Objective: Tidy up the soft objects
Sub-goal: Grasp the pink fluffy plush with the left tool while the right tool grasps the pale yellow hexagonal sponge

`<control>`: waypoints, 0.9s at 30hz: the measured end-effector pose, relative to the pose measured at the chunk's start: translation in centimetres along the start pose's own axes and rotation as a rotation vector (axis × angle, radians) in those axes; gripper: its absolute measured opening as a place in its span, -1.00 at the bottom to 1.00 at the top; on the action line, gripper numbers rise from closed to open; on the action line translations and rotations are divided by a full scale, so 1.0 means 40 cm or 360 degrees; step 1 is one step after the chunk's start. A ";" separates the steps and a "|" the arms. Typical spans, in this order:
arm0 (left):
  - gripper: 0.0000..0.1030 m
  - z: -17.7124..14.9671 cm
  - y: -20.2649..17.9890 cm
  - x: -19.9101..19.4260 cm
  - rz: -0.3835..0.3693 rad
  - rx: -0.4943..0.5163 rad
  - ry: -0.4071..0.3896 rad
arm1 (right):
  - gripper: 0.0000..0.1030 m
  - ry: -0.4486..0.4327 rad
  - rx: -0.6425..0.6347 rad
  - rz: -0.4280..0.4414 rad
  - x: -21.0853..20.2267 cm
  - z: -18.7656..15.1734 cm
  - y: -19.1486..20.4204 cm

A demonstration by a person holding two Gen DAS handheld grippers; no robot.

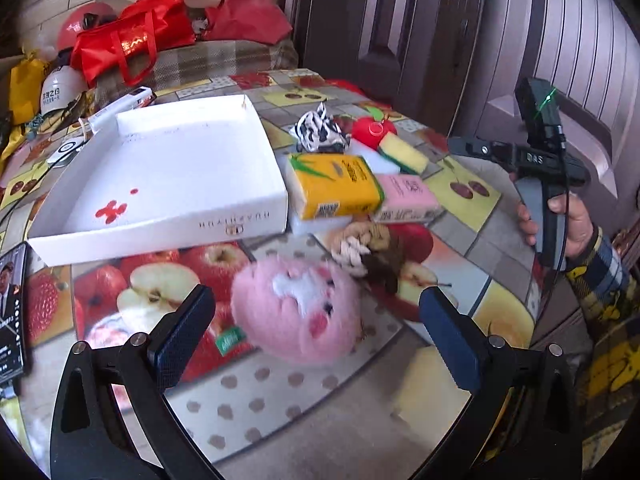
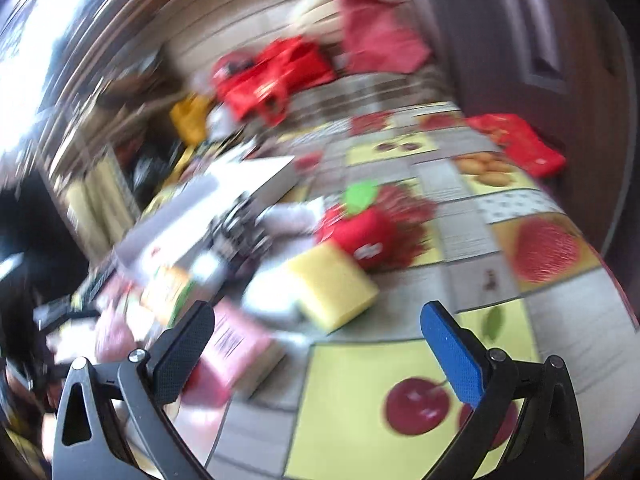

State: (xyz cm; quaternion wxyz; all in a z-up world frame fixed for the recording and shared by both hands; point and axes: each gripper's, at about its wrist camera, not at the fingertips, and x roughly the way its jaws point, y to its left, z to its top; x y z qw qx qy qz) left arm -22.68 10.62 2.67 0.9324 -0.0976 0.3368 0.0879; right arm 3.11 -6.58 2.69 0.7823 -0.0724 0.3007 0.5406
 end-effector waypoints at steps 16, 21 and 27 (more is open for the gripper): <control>0.99 0.017 0.053 0.065 -0.0067 -0.0134 0.0170 | 1.00 0.0378 -0.0692 0.0818 -0.028 -0.136 0.350; 0.95 0.025 0.045 0.119 -0.0014 -0.0112 0.0312 | 1.00 0.0563 -0.0875 0.0762 0.033 -0.186 0.432; 0.31 0.016 0.035 0.105 0.0064 -0.0014 0.0308 | 0.94 0.0613 -0.1037 0.0645 0.064 -0.223 0.471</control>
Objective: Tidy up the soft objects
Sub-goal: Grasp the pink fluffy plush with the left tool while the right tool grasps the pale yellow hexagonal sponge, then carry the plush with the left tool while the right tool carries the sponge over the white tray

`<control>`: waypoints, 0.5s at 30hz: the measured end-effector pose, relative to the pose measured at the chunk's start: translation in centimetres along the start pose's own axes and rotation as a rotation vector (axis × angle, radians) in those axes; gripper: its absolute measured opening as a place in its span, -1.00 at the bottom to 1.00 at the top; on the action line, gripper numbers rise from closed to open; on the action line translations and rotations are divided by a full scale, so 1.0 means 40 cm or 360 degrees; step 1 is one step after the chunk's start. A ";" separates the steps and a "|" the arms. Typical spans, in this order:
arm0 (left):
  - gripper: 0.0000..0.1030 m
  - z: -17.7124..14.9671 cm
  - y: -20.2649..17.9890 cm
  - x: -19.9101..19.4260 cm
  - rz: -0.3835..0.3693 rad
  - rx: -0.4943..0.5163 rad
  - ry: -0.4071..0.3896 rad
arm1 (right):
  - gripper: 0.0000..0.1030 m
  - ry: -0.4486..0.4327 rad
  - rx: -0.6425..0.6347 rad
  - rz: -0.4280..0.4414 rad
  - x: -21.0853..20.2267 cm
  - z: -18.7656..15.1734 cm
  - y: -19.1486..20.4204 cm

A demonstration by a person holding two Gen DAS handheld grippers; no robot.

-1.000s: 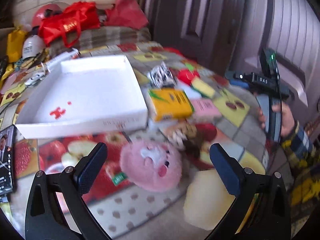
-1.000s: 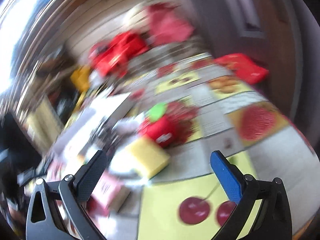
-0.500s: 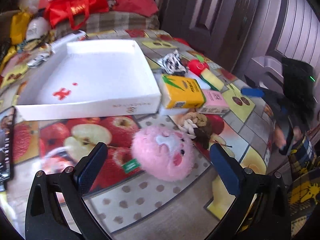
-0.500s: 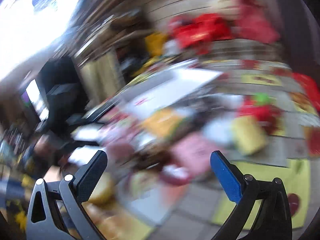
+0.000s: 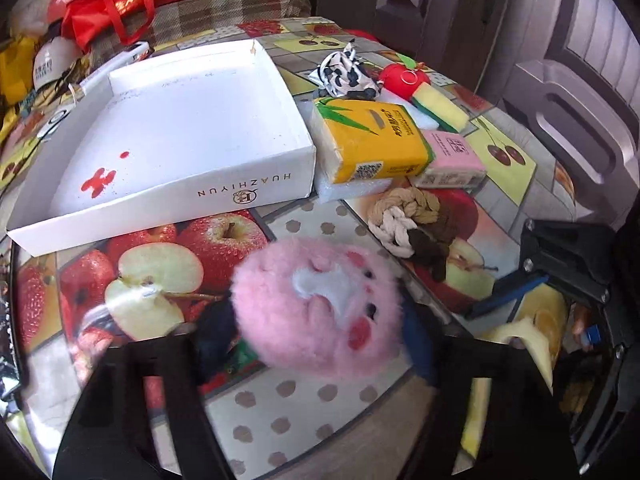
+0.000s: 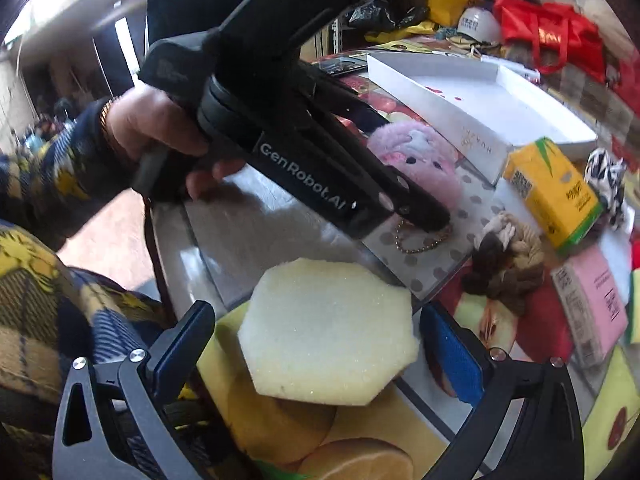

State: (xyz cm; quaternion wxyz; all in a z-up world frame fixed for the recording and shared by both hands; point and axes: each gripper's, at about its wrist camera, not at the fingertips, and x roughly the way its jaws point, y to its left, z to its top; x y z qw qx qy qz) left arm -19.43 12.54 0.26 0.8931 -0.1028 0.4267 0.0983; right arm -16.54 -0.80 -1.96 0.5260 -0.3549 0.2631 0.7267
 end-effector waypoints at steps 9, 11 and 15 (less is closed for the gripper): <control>0.27 -0.012 0.005 -0.012 0.0034 0.0030 -0.0015 | 0.17 -0.0148 0.0267 -0.0072 -0.079 -0.023 -0.097; 0.27 -0.012 0.019 -0.021 0.0032 -0.0012 -0.0041 | 0.17 -0.0247 0.0340 -0.0106 -0.112 -0.012 -0.125; 0.27 0.001 0.045 -0.070 0.0049 -0.0084 -0.0190 | 0.17 -0.0573 0.0501 -0.0286 -0.218 -0.008 -0.200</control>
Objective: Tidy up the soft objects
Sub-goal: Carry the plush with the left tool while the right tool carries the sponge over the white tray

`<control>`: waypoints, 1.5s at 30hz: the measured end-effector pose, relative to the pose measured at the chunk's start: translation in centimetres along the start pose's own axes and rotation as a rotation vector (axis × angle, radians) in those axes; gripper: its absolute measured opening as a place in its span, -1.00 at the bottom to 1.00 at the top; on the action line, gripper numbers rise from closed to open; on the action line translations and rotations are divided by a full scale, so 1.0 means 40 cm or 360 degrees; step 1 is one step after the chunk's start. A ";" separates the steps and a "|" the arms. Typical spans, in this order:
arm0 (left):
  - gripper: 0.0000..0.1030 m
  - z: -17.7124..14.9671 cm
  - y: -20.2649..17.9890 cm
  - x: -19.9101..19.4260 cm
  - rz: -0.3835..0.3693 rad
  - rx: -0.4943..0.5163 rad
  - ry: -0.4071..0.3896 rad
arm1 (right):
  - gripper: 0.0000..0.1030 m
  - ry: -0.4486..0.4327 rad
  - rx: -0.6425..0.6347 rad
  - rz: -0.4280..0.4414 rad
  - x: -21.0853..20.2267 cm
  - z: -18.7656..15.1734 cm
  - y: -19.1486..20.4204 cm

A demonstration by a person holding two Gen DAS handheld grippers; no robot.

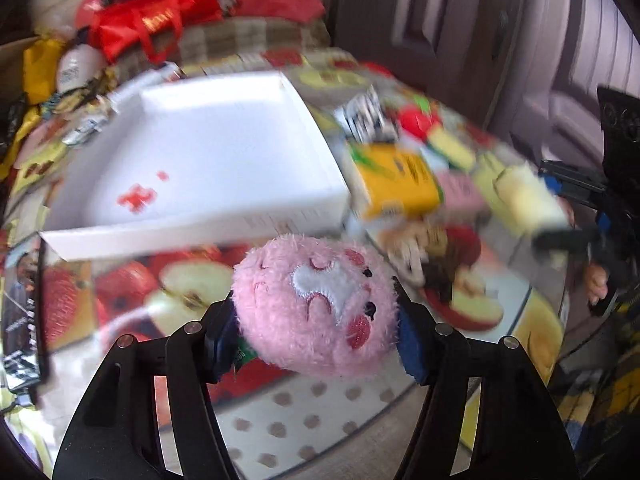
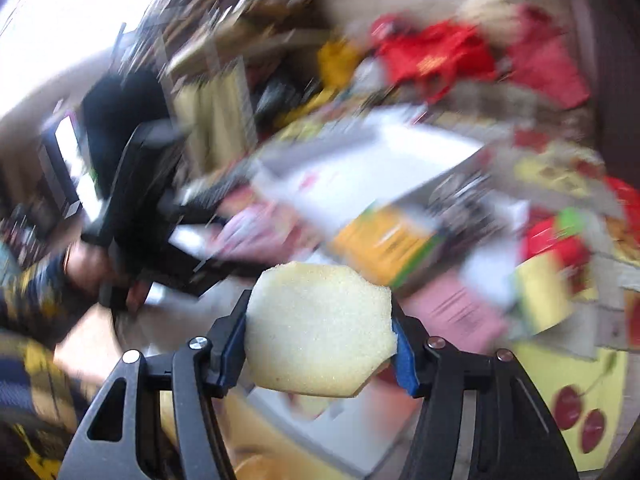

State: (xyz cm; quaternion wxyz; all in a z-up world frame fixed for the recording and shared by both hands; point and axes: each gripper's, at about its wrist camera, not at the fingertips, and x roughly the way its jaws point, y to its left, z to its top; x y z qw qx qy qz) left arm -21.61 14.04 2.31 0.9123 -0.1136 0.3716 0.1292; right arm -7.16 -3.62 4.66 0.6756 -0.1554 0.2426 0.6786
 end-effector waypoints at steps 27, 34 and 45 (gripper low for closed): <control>0.28 0.058 0.154 -0.065 0.0639 -0.0237 -0.0743 | 0.18 -0.0492 0.0183 -0.0325 0.184 0.109 0.082; 0.28 0.088 0.207 -0.034 0.0695 -0.0183 -0.0714 | 0.18 -0.0401 0.0228 -0.0369 0.284 0.138 0.083; 0.28 0.152 0.278 0.016 0.0765 -0.0255 -0.0719 | 0.19 -0.0405 0.0265 -0.0527 0.363 0.197 0.058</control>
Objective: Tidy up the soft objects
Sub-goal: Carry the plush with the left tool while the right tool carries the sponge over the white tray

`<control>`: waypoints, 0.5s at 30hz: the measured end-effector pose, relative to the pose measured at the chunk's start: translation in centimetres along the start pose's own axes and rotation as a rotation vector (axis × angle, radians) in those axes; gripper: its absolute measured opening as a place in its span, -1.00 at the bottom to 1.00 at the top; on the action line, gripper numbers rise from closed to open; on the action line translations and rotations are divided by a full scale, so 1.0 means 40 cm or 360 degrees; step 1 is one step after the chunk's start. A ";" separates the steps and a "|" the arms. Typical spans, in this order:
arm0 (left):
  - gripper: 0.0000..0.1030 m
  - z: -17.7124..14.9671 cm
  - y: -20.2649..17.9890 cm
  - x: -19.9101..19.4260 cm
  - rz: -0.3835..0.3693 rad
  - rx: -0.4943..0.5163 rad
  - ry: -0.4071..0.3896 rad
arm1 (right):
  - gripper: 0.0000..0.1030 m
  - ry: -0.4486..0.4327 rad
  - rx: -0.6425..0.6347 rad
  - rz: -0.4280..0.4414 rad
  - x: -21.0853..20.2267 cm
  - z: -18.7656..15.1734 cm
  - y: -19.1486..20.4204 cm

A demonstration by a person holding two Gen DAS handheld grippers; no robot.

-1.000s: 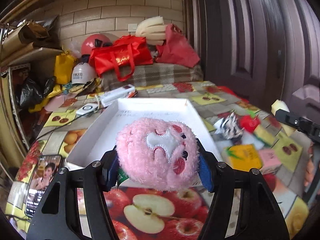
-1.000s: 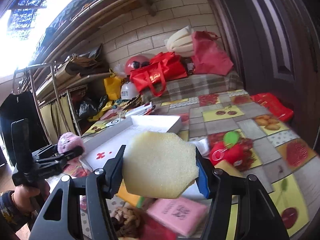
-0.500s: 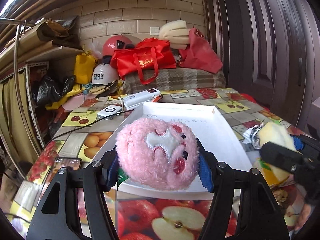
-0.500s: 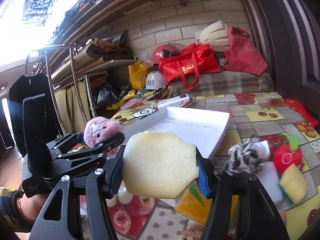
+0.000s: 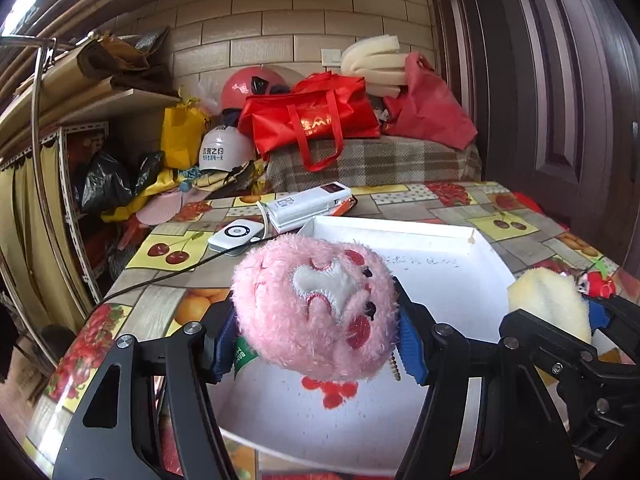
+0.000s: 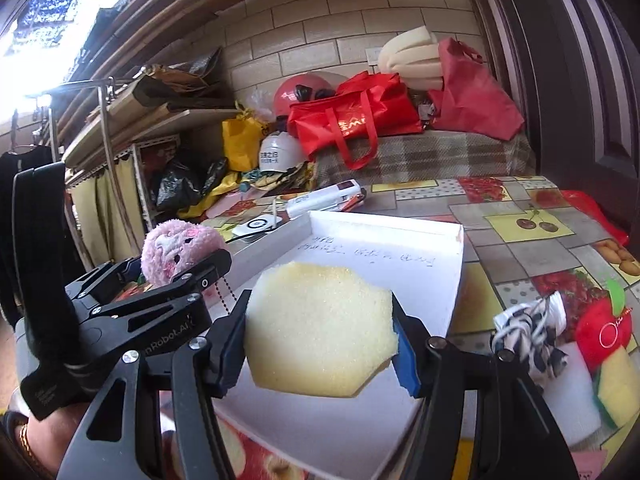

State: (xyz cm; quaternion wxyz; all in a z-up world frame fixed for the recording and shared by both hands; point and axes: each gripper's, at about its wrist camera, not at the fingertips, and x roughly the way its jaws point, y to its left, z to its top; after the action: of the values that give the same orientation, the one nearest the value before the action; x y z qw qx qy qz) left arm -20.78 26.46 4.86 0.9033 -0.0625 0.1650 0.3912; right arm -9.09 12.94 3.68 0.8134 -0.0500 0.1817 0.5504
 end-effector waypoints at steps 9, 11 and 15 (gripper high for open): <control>0.28 0.010 0.007 0.076 -0.0024 -0.0027 0.0162 | 0.21 0.0074 0.0124 -0.0104 0.042 0.015 -0.051; 0.28 0.012 0.005 0.082 -0.0036 -0.0032 0.0163 | 0.22 0.0080 0.0123 -0.0117 0.050 0.018 -0.054; 0.28 0.015 0.000 0.108 -0.0062 -0.0019 0.0224 | 0.22 0.0139 0.0104 -0.0142 0.074 0.021 -0.051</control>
State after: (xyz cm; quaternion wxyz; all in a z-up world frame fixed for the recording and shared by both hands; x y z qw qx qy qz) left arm -17.86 29.57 3.94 0.8965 -0.0984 0.2246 0.3691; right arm -6.07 14.98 3.20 0.8295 -0.0553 0.2326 0.5047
